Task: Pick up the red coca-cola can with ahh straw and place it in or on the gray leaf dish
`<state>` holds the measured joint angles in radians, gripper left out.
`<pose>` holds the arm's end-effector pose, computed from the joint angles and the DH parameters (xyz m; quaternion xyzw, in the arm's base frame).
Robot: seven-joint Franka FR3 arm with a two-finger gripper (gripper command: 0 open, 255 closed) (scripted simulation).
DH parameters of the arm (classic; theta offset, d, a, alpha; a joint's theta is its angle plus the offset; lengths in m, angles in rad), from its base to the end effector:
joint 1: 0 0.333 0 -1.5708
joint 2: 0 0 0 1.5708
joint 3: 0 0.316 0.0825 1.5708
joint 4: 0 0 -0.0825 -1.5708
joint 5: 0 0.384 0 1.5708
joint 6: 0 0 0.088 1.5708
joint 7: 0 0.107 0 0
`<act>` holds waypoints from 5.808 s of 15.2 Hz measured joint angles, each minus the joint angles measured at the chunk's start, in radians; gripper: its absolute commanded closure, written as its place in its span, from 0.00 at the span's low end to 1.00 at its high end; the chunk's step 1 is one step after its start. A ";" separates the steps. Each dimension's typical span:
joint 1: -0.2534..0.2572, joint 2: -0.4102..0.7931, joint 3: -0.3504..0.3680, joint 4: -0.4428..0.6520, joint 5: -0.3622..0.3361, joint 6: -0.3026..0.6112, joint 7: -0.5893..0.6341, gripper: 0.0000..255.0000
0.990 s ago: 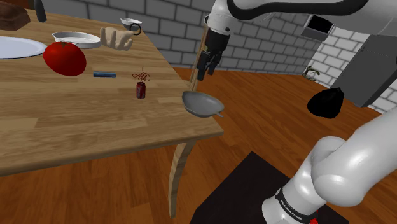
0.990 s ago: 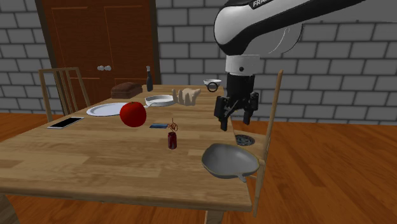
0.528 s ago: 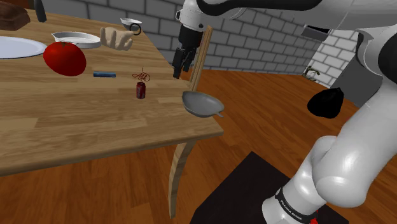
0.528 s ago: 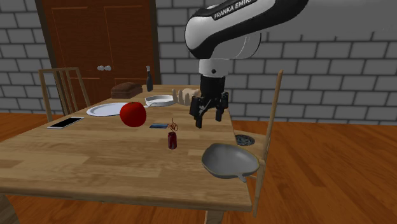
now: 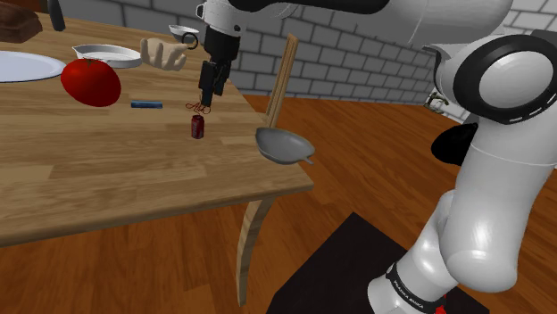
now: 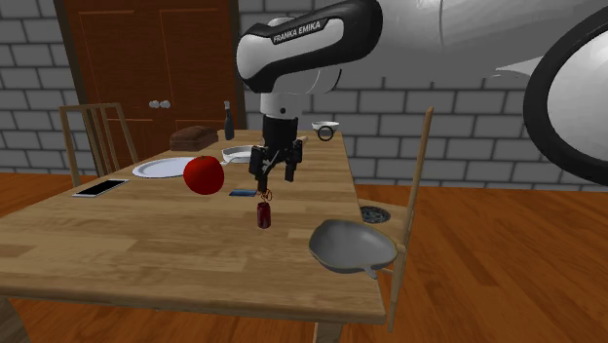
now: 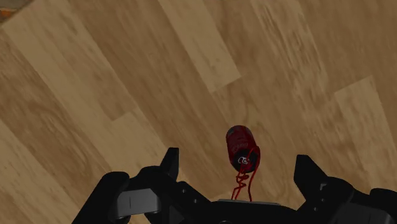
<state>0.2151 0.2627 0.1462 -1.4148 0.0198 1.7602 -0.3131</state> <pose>0.6099 0.2197 0.5602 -0.9440 -0.3259 -0.0420 0.0296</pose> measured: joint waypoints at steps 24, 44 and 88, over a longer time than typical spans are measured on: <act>0.030 0.110 0.023 0.050 -0.011 0.064 -0.038 1.00; 0.043 0.167 0.023 0.336 -0.022 -0.166 -0.026 1.00; -0.078 -0.647 -0.059 -0.720 0.101 0.066 -0.242 1.00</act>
<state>0.1373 -0.3846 0.0870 -2.1348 0.1212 1.8264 -0.5556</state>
